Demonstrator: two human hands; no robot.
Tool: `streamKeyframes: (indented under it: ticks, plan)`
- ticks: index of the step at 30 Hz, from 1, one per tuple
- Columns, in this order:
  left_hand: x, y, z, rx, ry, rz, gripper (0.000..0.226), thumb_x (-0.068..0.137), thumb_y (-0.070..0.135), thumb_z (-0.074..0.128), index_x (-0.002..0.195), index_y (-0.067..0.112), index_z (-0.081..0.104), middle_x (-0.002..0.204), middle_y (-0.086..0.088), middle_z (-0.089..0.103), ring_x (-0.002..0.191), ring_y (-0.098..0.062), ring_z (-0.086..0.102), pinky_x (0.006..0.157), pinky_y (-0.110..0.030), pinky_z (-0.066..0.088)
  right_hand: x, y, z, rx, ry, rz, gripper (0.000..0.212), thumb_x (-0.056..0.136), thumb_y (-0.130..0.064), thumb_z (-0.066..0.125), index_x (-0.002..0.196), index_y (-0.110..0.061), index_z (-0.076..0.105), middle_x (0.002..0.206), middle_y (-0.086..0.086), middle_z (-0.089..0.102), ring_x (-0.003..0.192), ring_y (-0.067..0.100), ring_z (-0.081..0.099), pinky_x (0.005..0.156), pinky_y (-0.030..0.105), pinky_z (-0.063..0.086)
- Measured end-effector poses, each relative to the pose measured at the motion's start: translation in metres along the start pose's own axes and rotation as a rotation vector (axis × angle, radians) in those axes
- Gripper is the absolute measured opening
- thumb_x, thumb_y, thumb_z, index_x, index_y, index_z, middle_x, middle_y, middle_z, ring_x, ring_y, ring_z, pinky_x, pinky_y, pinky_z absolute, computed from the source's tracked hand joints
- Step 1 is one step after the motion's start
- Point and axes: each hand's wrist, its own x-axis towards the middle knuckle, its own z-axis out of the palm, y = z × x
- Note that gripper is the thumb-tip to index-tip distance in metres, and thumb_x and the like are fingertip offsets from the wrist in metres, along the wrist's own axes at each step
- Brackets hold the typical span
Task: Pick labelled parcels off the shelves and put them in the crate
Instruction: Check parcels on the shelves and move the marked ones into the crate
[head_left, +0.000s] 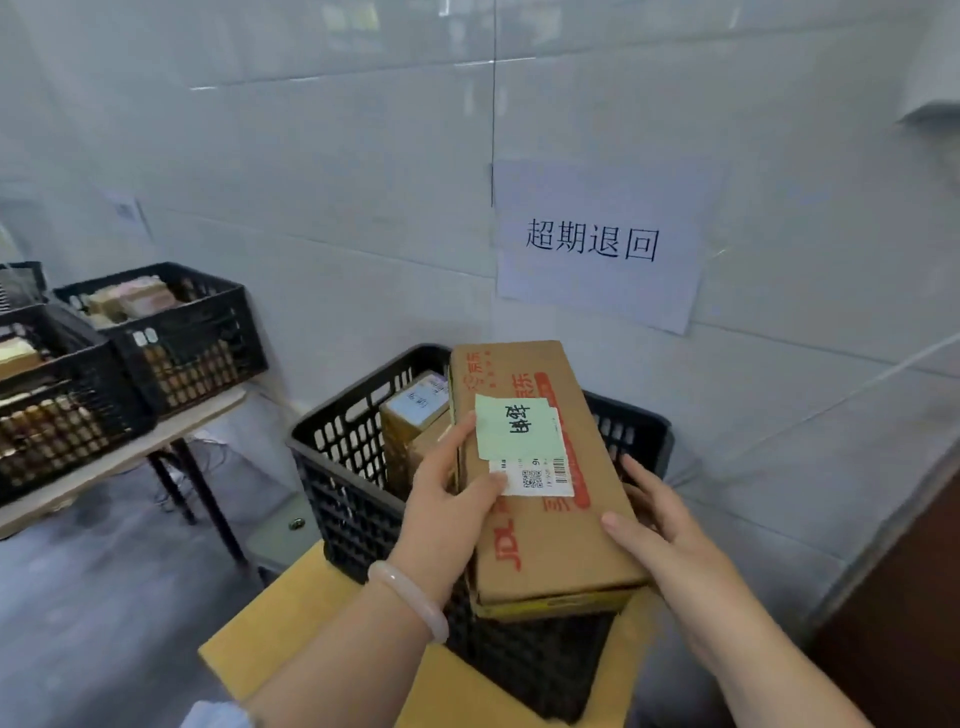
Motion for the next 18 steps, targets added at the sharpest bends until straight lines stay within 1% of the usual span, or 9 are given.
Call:
streamKeyframes:
  ticks: [3, 4, 5, 7, 8, 10, 13, 16, 18]
  plan:
    - [0.025, -0.013, 0.007, -0.010, 0.031, 0.011, 0.052, 0.089, 0.013, 0.067, 0.113, 0.059, 0.056, 0.130, 0.003, 0.060, 0.108, -0.021, 0.067, 0.080, -0.043, 0.060, 0.013, 0.008, -0.001, 0.020, 0.002, 0.086, 0.073, 0.052, -0.070, 0.076, 0.118, -0.066, 0.046, 0.128, -0.020, 0.057, 0.113, 0.011, 0.060, 0.100, 0.043, 0.048]
    - [0.033, -0.018, 0.007, 0.004, 0.040, 0.011, 0.052, 0.085, 0.020, 0.070, 0.114, 0.061, 0.056, 0.133, 0.004, 0.057, 0.112, -0.021, 0.065, 0.082, -0.043, 0.060, 0.018, 0.010, 0.001, 0.013, 0.018, 0.111, 0.074, 0.049, -0.075, 0.076, 0.116, -0.065, 0.047, 0.126, -0.020, 0.059, 0.113, 0.013, 0.060, 0.101, 0.044, 0.047]
    - [0.041, -0.021, 0.007, 0.026, 0.043, 0.012, 0.054, 0.079, 0.029, 0.072, 0.117, 0.063, 0.054, 0.137, 0.004, 0.054, 0.115, -0.022, 0.062, 0.084, -0.044, 0.059, 0.025, 0.012, 0.004, 0.008, 0.038, 0.126, 0.070, 0.051, -0.075, 0.075, 0.115, -0.064, 0.048, 0.124, -0.019, 0.060, 0.114, 0.014, 0.059, 0.103, 0.045, 0.046]
    - [0.057, -0.027, 0.004, 0.077, 0.035, 0.016, 0.062, 0.065, 0.046, 0.072, 0.120, 0.067, 0.050, 0.140, 0.007, 0.050, 0.121, -0.022, 0.058, 0.088, -0.046, 0.057, 0.038, 0.013, 0.011, 0.012, 0.088, 0.135, 0.053, 0.069, -0.063, 0.072, 0.117, -0.058, 0.049, 0.123, -0.015, 0.061, 0.115, 0.015, 0.058, 0.104, 0.045, 0.044]
    - [0.066, -0.029, 0.001, 0.095, 0.028, 0.013, 0.066, 0.061, 0.052, 0.071, 0.121, 0.068, 0.048, 0.140, 0.008, 0.049, 0.123, -0.022, 0.057, 0.089, -0.046, 0.056, 0.045, 0.013, 0.015, 0.017, 0.120, 0.131, 0.049, 0.077, -0.054, 0.070, 0.122, -0.054, 0.049, 0.123, -0.014, 0.060, 0.114, 0.015, 0.057, 0.104, 0.045, 0.044]
    - [0.086, -0.031, -0.005, 0.113, -0.015, 0.010, 0.068, 0.060, 0.056, 0.071, 0.122, 0.069, 0.045, 0.140, 0.009, 0.049, 0.124, -0.021, 0.055, 0.091, -0.046, 0.056, 0.061, 0.009, 0.020, 0.015, 0.167, 0.126, 0.047, 0.085, -0.041, 0.067, 0.129, -0.045, 0.052, 0.122, -0.012, 0.061, 0.113, 0.014, 0.057, 0.101, 0.043, 0.045]
    - [0.120, -0.030, -0.016, 0.134, -0.095, 0.007, 0.072, 0.064, 0.058, 0.073, 0.127, 0.069, 0.041, 0.143, 0.009, 0.048, 0.128, -0.018, 0.052, 0.096, -0.049, 0.053, 0.088, -0.001, 0.024, 0.012, 0.222, 0.111, 0.042, 0.088, -0.032, 0.066, 0.128, -0.039, 0.056, 0.119, -0.011, 0.064, 0.110, 0.011, 0.060, 0.097, 0.039, 0.047]
    - [0.156, -0.022, -0.030, 0.138, -0.074, -0.043, 0.071, 0.073, 0.055, 0.073, 0.128, 0.074, 0.032, 0.152, 0.011, 0.036, 0.134, -0.015, 0.045, 0.107, -0.053, 0.042, 0.114, -0.008, 0.021, 0.018, 0.281, 0.120, 0.046, 0.079, -0.037, 0.069, 0.124, -0.034, 0.061, 0.116, -0.006, 0.068, 0.108, 0.014, 0.063, 0.100, 0.040, 0.046]
    - [0.182, -0.021, -0.044, 0.131, -0.059, -0.076, 0.088, 0.068, 0.062, 0.073, 0.140, 0.067, 0.022, 0.158, 0.013, 0.025, 0.138, -0.016, 0.039, 0.111, -0.054, 0.036, 0.129, -0.009, 0.017, -0.002, 0.278, 0.132, 0.044, 0.079, -0.034, 0.068, 0.122, -0.030, 0.063, 0.112, -0.004, 0.071, 0.106, 0.016, 0.065, 0.099, 0.040, 0.046]
